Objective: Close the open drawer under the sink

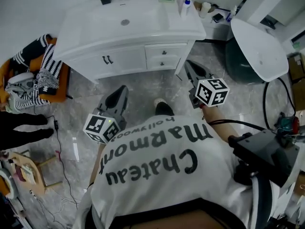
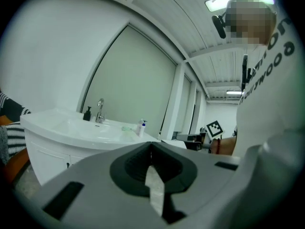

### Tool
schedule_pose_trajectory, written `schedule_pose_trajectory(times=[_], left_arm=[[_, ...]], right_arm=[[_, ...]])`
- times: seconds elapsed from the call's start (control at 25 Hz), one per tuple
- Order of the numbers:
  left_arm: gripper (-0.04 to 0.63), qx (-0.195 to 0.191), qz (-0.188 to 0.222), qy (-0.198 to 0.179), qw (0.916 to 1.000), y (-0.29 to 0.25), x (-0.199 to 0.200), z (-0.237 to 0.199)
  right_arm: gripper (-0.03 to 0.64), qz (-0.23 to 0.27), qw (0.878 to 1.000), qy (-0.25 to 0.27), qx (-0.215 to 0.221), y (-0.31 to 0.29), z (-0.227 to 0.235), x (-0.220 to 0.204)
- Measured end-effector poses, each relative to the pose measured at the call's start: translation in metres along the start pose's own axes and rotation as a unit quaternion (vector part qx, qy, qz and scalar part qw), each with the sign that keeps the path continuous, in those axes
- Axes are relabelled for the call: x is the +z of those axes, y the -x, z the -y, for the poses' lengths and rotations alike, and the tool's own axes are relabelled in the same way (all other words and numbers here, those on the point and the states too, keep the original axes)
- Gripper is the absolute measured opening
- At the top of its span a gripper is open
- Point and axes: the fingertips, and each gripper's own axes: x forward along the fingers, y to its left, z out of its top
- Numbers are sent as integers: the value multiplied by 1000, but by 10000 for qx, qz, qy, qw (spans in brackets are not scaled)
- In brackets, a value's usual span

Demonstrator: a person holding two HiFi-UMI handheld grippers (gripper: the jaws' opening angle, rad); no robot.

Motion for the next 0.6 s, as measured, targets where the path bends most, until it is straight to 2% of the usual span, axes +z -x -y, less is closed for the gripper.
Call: schedule_pose_trajectory(times=[0.12,0.32,0.6], left_arm=[[9,103,-40,-63,9999,4,-1,-3],[9,197,-16,114,9997,14,-3,-10],[9,246,-13,134,9996,15,-4,-10]], right_arm=[[11,24,10000,10,32,-3,-4,3],[11,32,10000,8,62,-8,-10,4],[11,26,9999,-77,98,-10,-11,3]])
